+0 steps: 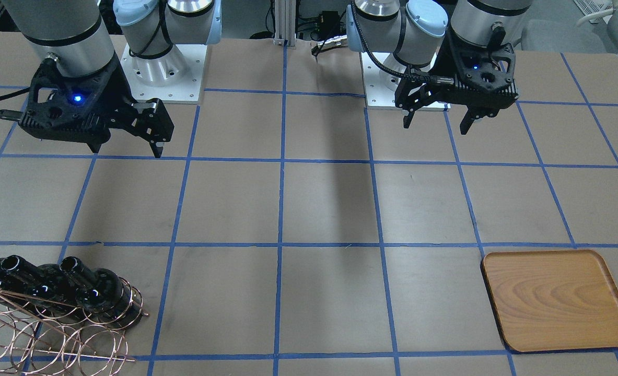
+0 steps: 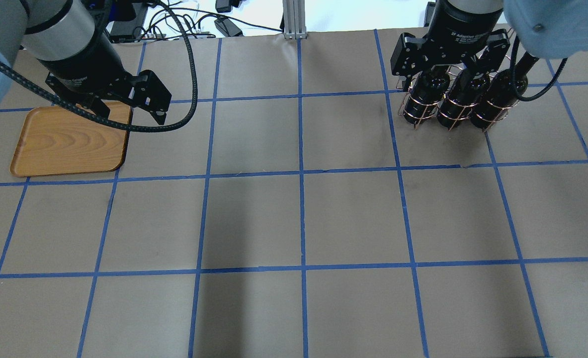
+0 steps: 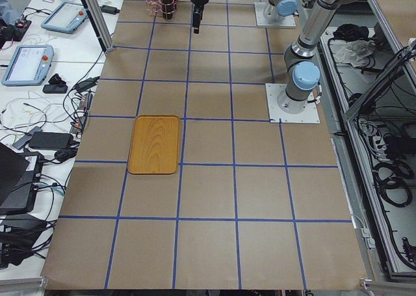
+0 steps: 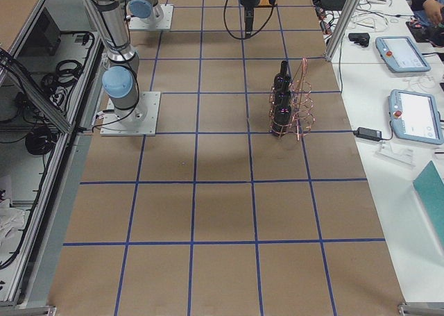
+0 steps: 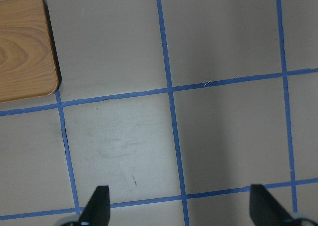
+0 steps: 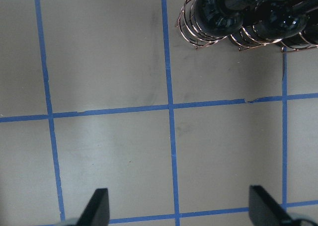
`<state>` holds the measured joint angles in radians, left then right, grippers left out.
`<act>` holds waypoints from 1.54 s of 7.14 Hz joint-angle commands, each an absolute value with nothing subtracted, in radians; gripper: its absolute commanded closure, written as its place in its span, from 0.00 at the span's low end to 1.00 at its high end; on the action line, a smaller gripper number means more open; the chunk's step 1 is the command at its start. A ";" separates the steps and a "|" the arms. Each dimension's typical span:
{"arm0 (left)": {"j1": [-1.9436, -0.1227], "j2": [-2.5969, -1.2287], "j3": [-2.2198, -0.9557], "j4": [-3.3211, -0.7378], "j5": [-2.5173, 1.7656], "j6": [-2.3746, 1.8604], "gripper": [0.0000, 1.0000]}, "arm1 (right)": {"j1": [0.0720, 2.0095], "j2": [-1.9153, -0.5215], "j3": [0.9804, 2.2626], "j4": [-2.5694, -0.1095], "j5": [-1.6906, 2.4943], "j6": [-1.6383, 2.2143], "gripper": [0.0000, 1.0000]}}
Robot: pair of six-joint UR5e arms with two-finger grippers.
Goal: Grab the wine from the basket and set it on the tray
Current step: 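Move the right gripper over the wire rack toward the nearest bottle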
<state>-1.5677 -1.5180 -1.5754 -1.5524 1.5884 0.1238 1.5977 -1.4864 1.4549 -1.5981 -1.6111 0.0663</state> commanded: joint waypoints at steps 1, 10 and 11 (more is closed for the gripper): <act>-1.568 -1.517 -1.575 -1.552 1.589 0.124 0.00 | 1.480 -1.486 1.453 -1.646 -1.600 -0.120 0.00; -1.568 -1.517 -1.575 -1.552 1.589 0.124 0.00 | 1.301 -1.284 1.451 -1.931 -1.531 -0.353 0.11; -1.568 -1.517 -1.575 -1.552 1.589 0.124 0.00 | 1.301 -1.266 1.451 -1.948 -1.529 -0.350 0.11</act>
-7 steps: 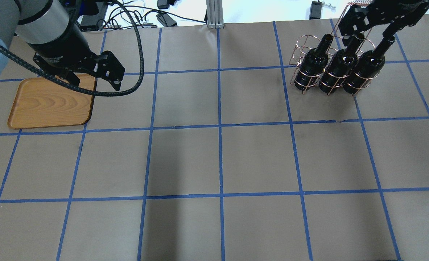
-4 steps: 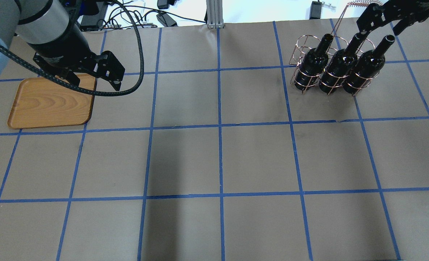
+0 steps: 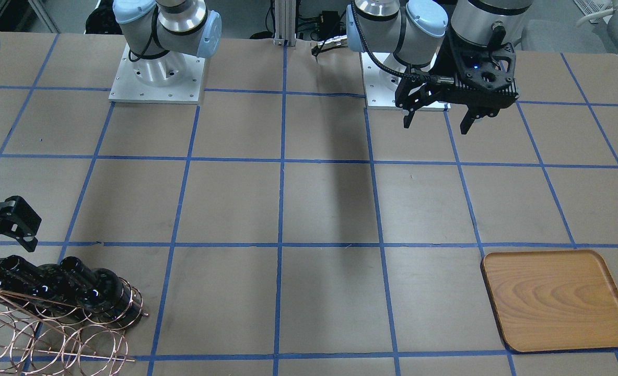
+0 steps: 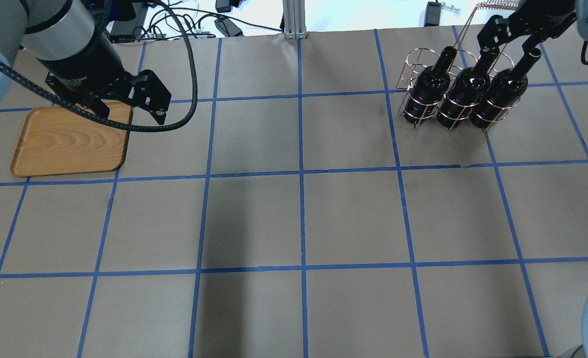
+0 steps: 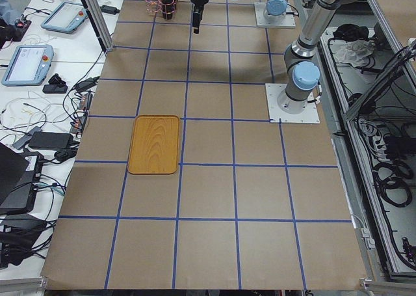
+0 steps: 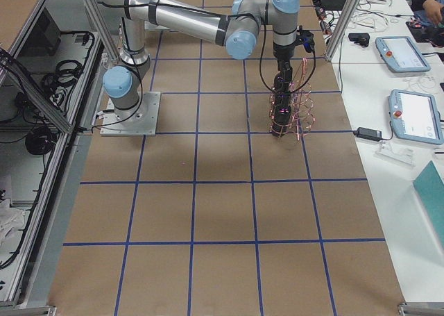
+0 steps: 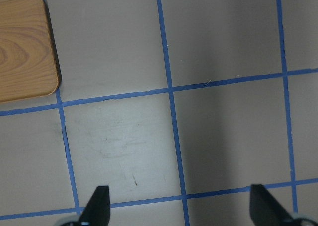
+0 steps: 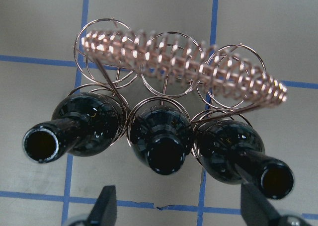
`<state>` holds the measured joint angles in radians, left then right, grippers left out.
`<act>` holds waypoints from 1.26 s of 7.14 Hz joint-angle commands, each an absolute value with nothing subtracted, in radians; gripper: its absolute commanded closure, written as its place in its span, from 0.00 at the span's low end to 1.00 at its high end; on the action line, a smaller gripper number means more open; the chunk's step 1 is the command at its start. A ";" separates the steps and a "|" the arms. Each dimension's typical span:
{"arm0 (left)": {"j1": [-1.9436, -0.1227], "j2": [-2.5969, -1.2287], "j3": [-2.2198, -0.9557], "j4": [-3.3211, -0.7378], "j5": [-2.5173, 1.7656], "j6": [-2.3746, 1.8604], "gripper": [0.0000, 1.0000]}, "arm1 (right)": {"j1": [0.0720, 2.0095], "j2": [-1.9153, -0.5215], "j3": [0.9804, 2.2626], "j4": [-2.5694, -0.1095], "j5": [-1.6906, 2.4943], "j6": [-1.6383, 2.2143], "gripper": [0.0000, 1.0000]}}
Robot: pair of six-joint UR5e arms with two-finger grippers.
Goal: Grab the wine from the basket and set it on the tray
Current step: 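Move the right gripper over the wire rack toward the nearest bottle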
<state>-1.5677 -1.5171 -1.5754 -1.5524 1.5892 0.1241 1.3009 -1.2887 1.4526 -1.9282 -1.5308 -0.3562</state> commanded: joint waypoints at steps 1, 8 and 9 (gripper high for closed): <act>-1.568 -1.517 -1.575 -1.552 1.589 0.124 0.00 | 1.301 -1.256 1.450 -1.965 -1.523 -0.327 0.13; -1.568 -1.516 -1.575 -1.552 1.589 0.124 0.00 | 1.307 -1.238 1.453 -1.979 -1.500 -0.310 0.31; -1.568 -1.516 -1.575 -1.552 1.589 0.124 0.00 | 1.307 -1.238 1.453 -1.976 -1.502 -0.311 0.38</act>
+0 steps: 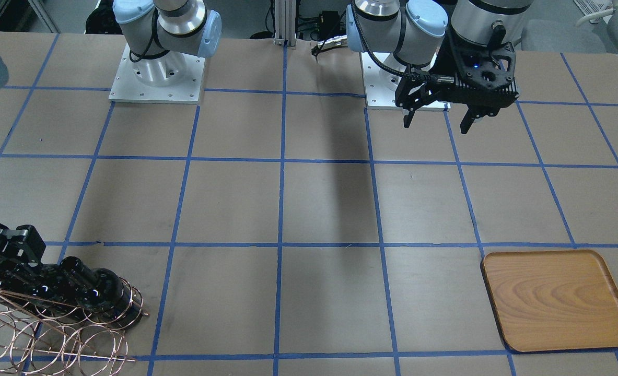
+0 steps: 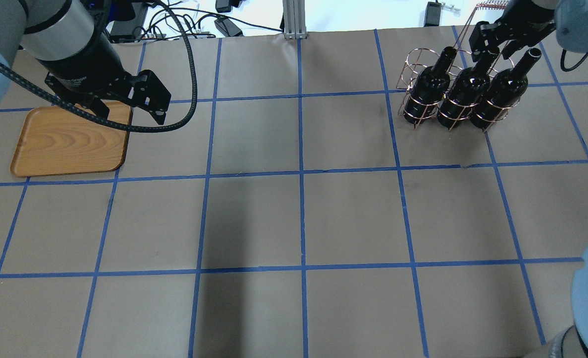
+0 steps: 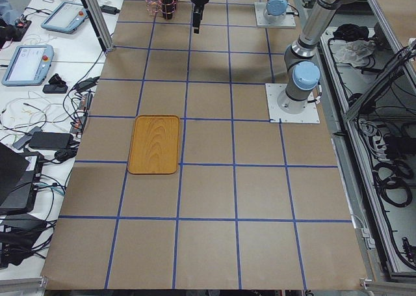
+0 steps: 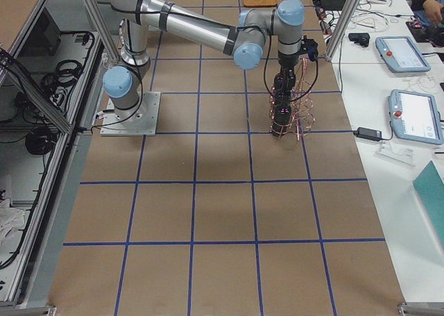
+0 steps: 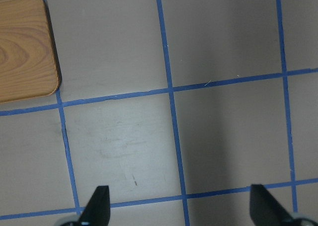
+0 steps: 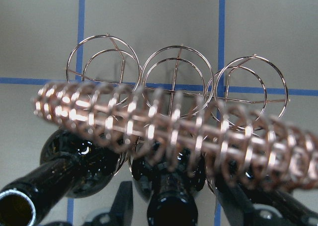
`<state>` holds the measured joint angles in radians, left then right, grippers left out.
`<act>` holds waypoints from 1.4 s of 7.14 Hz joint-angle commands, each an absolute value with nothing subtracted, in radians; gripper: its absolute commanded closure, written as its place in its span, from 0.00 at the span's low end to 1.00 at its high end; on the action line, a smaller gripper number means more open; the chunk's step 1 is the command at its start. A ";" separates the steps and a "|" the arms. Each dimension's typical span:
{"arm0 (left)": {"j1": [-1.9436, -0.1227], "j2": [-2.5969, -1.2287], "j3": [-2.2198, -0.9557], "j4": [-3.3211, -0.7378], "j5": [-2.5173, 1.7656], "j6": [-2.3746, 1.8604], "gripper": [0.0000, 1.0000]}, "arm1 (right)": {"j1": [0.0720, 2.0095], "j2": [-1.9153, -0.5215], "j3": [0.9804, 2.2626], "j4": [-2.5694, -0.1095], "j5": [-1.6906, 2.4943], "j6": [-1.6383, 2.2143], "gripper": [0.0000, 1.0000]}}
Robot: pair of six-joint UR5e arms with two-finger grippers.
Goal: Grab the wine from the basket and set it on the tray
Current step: 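Lower the right gripper and grasp the middle dark wine bottle's neck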
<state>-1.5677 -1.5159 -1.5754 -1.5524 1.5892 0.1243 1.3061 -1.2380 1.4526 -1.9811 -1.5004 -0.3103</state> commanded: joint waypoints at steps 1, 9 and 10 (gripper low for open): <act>-1.568 -1.516 -1.575 -1.552 1.589 0.124 0.00 | 1.307 -1.239 1.451 -1.964 -1.502 -0.311 0.55; -1.568 -1.513 -1.577 -1.552 1.589 0.126 0.00 | 1.312 -1.261 1.355 -1.795 -1.532 -0.363 1.00; -1.568 -1.513 -1.577 -1.552 1.589 0.124 0.00 | 1.313 -1.297 1.330 -1.740 -1.537 -0.376 1.00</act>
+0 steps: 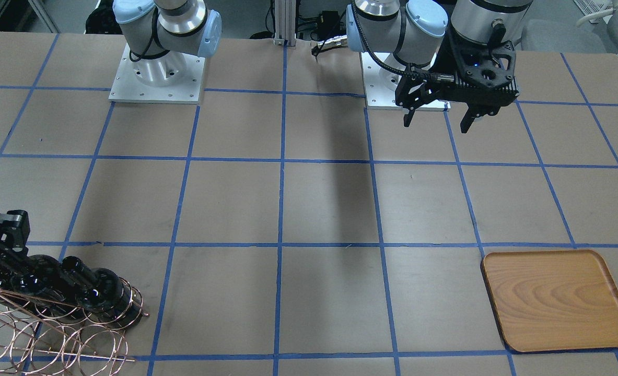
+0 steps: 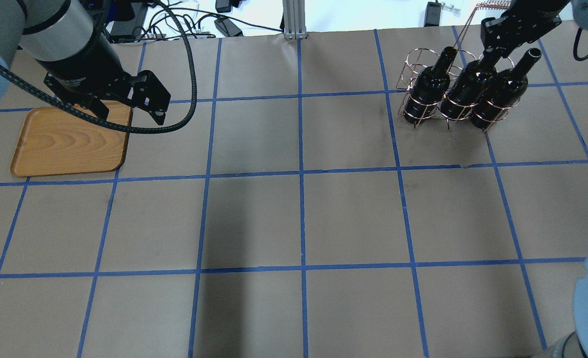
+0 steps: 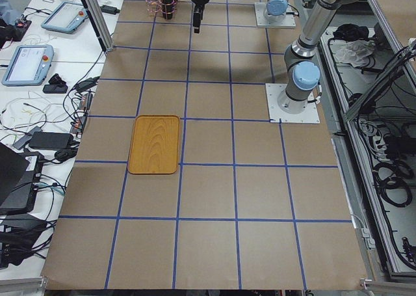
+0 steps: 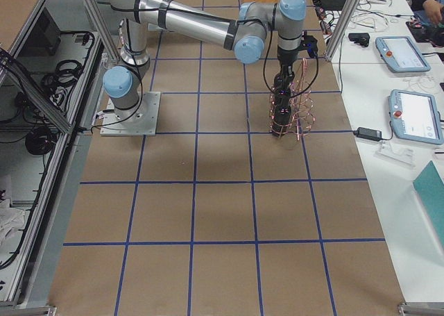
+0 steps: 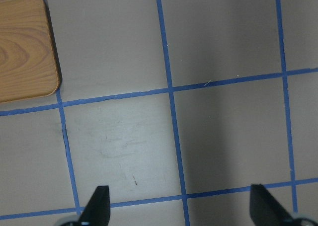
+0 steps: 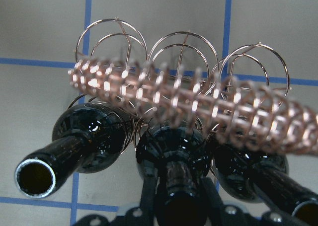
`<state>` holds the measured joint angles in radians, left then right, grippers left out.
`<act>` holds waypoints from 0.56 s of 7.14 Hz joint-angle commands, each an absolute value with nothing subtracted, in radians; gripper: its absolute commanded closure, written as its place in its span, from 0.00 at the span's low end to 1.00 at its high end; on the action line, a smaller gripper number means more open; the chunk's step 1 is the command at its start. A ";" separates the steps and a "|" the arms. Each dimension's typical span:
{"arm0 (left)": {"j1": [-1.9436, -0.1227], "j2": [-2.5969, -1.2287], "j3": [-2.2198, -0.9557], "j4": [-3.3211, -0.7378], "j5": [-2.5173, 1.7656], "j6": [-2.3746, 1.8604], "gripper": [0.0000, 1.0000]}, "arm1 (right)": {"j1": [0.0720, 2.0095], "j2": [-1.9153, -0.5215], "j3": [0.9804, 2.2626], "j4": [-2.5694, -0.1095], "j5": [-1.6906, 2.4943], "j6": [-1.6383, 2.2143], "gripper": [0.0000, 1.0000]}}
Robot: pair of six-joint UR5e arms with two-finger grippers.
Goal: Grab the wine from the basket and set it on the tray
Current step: 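Lower the right gripper and grasp the middle dark wine bottle's neck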
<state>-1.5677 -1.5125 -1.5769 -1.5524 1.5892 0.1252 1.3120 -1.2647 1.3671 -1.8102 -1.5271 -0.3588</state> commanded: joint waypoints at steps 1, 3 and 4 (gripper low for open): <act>-1.568 -1.513 -1.577 -1.552 1.589 0.126 0.00 | 1.313 -1.334 1.328 -1.708 -1.537 -0.388 1.00; -1.568 -1.511 -1.577 -1.552 1.589 0.126 0.00 | 1.316 -1.420 1.328 -1.611 -1.539 -0.388 1.00; -1.568 -1.511 -1.577 -1.552 1.589 0.126 0.00 | 1.316 -1.468 1.327 -1.545 -1.548 -0.388 1.00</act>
